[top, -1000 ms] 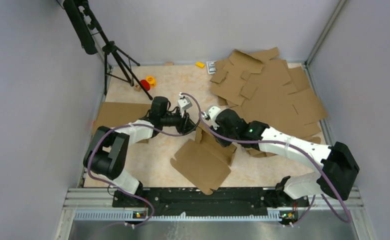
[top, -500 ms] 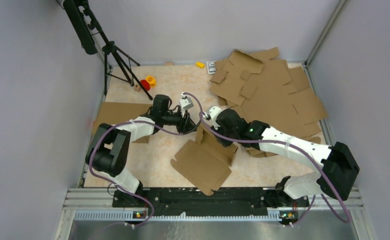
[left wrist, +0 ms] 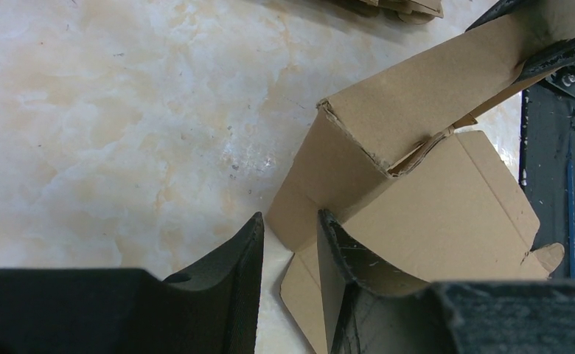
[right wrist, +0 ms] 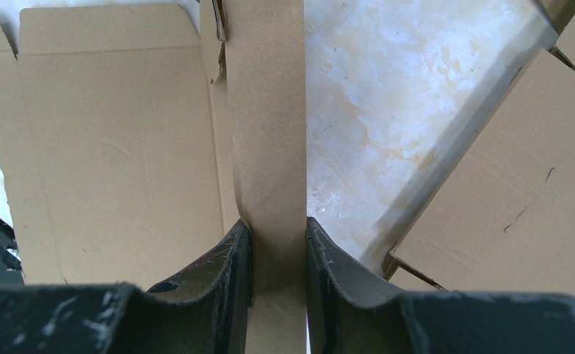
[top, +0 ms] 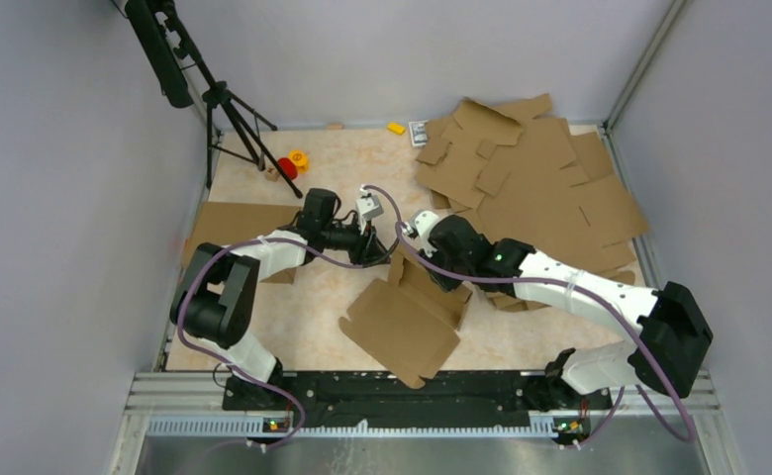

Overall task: Fold the paper box
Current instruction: Fold the paper box at the center of the board.

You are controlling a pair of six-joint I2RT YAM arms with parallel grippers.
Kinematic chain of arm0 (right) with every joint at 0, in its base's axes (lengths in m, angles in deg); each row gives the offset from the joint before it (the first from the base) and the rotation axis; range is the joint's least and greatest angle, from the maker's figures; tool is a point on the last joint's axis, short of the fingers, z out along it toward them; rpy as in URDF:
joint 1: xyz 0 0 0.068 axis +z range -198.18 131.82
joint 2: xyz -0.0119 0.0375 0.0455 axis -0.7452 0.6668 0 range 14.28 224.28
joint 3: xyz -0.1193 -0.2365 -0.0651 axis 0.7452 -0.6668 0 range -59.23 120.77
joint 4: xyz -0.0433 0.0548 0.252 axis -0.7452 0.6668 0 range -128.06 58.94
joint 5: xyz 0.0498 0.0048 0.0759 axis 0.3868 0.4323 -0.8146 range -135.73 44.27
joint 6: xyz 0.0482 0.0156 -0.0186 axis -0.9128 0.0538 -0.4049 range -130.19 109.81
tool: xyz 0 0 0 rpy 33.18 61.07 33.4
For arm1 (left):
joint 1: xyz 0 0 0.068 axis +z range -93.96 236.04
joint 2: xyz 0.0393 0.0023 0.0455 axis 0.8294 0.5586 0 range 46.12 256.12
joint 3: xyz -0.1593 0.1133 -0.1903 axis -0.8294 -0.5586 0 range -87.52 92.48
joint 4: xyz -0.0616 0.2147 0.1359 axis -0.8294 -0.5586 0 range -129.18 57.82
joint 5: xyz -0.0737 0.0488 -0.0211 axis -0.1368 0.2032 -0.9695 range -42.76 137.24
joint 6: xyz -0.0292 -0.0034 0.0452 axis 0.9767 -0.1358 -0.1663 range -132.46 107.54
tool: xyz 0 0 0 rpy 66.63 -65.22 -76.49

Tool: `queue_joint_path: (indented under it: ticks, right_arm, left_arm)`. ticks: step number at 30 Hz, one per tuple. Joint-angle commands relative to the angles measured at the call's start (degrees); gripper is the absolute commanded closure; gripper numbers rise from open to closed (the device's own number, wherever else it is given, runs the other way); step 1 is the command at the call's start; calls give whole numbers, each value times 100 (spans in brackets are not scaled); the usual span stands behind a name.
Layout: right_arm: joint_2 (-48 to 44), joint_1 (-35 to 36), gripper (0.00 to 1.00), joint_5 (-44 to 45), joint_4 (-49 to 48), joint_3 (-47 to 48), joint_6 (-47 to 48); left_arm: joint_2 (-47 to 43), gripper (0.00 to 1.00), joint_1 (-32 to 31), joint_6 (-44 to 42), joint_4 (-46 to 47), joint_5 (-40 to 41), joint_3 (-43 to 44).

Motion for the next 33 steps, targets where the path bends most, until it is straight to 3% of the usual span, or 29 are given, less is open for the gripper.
queue_joint_path:
  ticks: [1,12,22,28,33]
  right_arm:
    - [-84,-83,91,96,-464,234,10]
    - [-101,-85,91,88,-432,238,14]
    - [-82,-85,91,56,-421,265,10]
    - [-73,-80,91,-11,-445,291,9]
    - [-39,-82,91,-61,-446,321,8]
  left_arm:
    - [62,65,-158,-39,-249,-754,19]
    - [43,67,-185,-393,-445,-1111,22]
    - [191,67,-390,-981,-1266,-1227,279]
    - [190,68,-420,-846,-1146,-929,276]
    - [-39,71,-433,-404,-454,-524,2]
